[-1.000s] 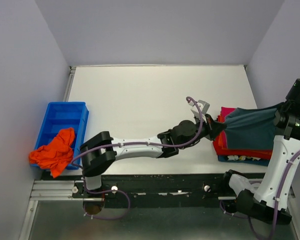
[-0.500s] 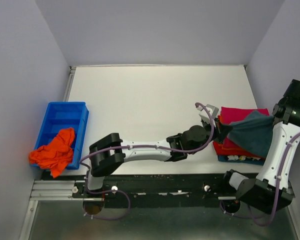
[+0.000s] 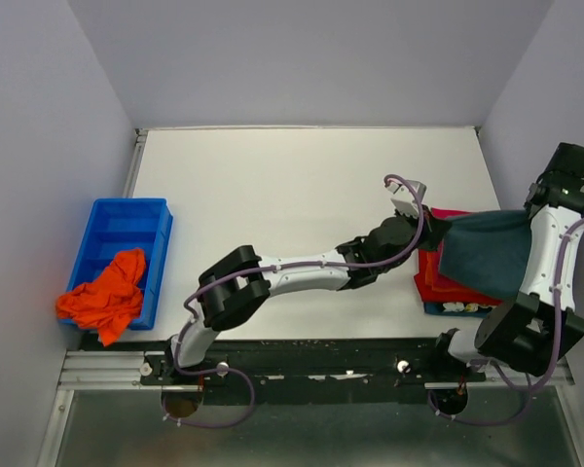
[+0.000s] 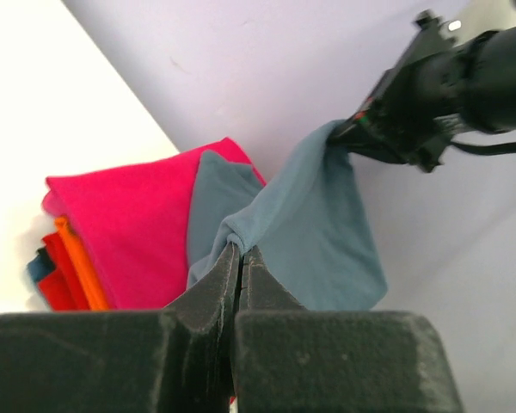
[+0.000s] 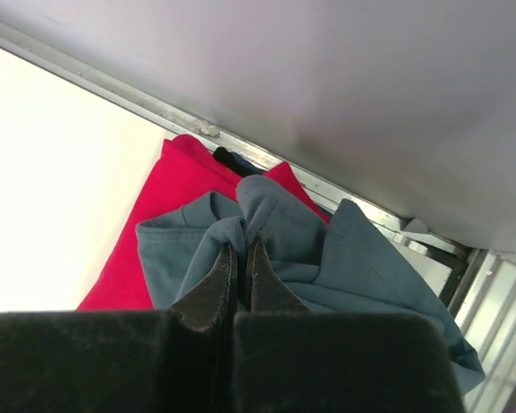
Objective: Fold and stack the t-shirts
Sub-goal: Put the neatly folded tshirt into the corner of the board with both arms
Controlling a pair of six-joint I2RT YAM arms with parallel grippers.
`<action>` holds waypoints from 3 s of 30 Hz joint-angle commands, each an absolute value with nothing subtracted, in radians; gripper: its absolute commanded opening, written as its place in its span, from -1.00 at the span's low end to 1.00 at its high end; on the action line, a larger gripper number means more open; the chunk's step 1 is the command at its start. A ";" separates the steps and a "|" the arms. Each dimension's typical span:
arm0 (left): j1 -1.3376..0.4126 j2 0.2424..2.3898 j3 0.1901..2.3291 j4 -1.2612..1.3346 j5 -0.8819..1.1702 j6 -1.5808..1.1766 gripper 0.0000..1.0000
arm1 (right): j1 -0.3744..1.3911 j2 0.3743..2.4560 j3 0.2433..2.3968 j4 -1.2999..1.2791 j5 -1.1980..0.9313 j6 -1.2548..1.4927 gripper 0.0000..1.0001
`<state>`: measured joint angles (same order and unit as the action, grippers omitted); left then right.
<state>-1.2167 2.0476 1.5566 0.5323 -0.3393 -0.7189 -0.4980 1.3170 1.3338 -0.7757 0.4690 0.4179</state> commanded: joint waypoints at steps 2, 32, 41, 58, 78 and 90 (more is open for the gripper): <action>-1.167 2.131 1.684 0.528 -0.230 -0.749 -1.00 | -0.512 1.361 1.362 -0.640 0.422 0.405 -0.99; -1.062 2.686 2.341 0.452 0.100 -0.907 -0.74 | -0.514 1.239 1.384 -0.815 0.600 0.426 -0.99; -1.039 2.763 2.434 0.476 0.153 -0.957 0.18 | -0.514 1.256 1.371 -0.801 0.578 0.431 -0.99; -1.032 2.882 2.571 0.384 0.120 -1.035 0.45 | -0.514 1.284 1.388 -0.810 0.566 0.437 -0.99; -1.063 2.892 2.531 0.622 0.247 -1.089 -0.77 | -0.515 1.270 1.381 -0.801 0.531 0.434 -0.99; -1.031 2.778 2.418 0.756 0.298 -1.032 -1.00 | -0.514 1.220 1.407 -0.799 0.456 0.425 -0.99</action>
